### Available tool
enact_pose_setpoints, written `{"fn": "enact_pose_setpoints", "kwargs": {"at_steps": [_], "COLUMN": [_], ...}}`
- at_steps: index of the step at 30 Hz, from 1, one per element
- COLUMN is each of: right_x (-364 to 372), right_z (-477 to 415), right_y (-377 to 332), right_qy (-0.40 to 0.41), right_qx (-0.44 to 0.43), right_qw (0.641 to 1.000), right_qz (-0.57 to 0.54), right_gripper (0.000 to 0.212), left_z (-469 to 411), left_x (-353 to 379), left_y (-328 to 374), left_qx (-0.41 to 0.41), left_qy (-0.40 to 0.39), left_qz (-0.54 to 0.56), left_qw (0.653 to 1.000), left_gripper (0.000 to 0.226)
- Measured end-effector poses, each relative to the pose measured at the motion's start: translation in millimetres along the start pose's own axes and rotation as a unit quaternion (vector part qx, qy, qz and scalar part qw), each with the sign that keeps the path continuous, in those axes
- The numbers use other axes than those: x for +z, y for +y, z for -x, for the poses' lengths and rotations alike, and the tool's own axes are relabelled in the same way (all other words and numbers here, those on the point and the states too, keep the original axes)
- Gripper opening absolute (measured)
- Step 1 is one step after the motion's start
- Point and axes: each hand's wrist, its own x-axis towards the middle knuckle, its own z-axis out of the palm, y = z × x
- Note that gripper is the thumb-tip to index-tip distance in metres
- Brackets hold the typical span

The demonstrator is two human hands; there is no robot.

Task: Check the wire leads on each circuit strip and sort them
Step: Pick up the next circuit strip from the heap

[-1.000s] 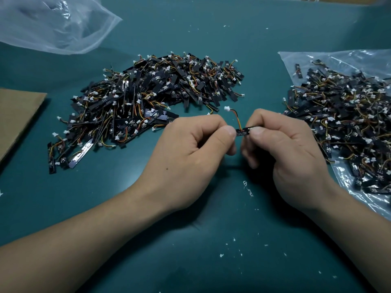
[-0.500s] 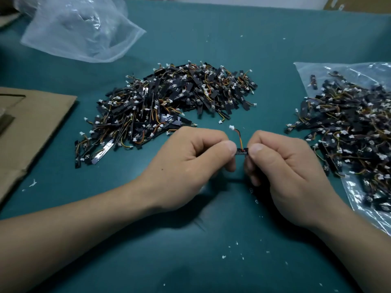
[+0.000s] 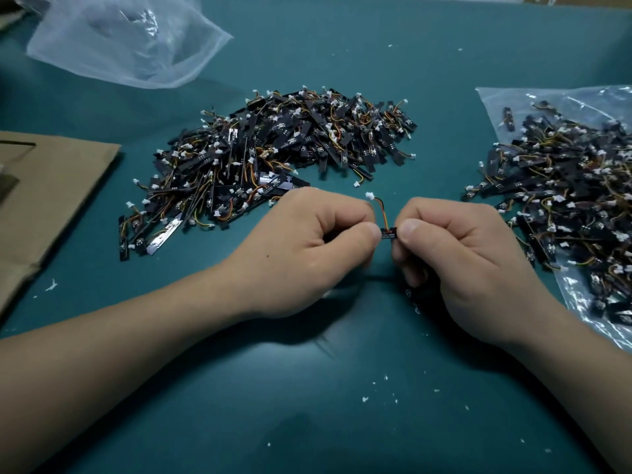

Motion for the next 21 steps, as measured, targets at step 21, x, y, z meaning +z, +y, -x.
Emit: {"fn": "enact_pose_setpoints", "kwargs": {"at_steps": [21], "right_x": [1.7], "right_z": [-6.2], "right_y": [3.0], "right_qy": [0.039], "right_qx": [0.012], "right_qw": [0.999], "right_qz": [-0.019], "right_gripper": [0.03], "left_z": [-5.0], "left_x": [0.3], "left_y": [-0.6], "left_qx": [-0.008], "left_qy": [0.011], "left_qz": [0.035], "left_qw": [0.999], "left_gripper": [0.032]}}
